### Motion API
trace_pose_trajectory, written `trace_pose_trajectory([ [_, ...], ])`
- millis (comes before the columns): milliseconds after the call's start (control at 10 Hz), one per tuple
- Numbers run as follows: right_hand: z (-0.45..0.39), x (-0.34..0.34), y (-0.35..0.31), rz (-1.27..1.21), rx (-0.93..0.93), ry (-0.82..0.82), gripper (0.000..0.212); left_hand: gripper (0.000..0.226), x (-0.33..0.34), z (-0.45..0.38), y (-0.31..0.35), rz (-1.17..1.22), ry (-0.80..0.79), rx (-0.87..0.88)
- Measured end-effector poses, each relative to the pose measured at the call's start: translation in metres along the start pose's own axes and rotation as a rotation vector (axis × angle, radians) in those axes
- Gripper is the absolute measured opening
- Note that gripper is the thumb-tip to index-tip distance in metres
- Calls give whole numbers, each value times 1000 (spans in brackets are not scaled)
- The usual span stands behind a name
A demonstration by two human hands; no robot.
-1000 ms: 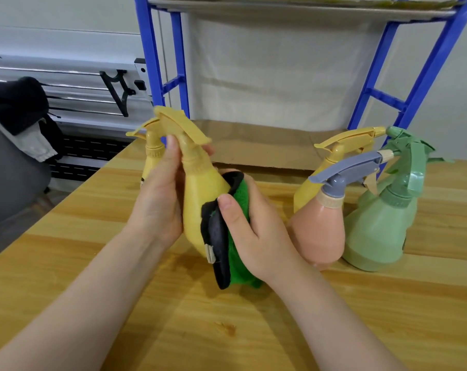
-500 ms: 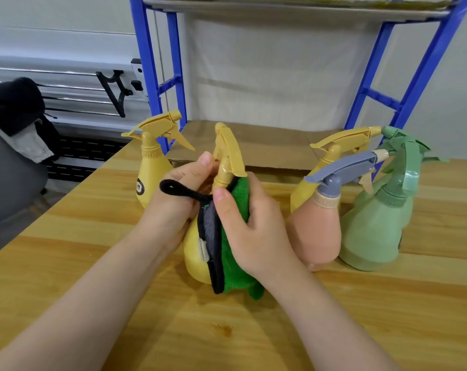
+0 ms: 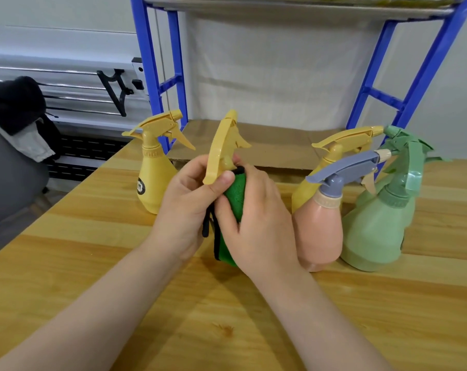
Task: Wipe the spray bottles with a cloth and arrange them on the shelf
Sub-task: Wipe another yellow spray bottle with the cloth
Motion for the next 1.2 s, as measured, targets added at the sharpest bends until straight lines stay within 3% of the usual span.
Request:
trace_pose_trajectory([
  [100,2,5,2,17,52,-74,63,59,-14,-6,-10,-3,5,54],
  [300,2,7,9,-214,89,-204,68,47,-48,-18,-27,277,200,-2],
  [500,6,9,7,-364,124,-241,74,35,-68,-25,-35,598,362,25],
  [700,7,10,9,-511,189,-184,74,36,-70,-27,-41,681,357,36],
  [900,8,5,4,-393,83,-186,66,41,-61,-26,-33,377,274,50],
  [1000,7,8,4,-315,86,-262,63,28,-43,-17,-34,122,184,-1],
  [1200,3,11,9,-391,190,-291,59,21,-26,-10,-36,-48,-11,-19],
])
Point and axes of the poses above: each hand's wrist, its own z-axis away from the middle knuckle, its own x-axis out of the palm, y = z × x, the point moved 6 cm from there along -z, towards the middle knuckle, and after that the axes turned 4 degrees about -z, right-handed, at the moved point
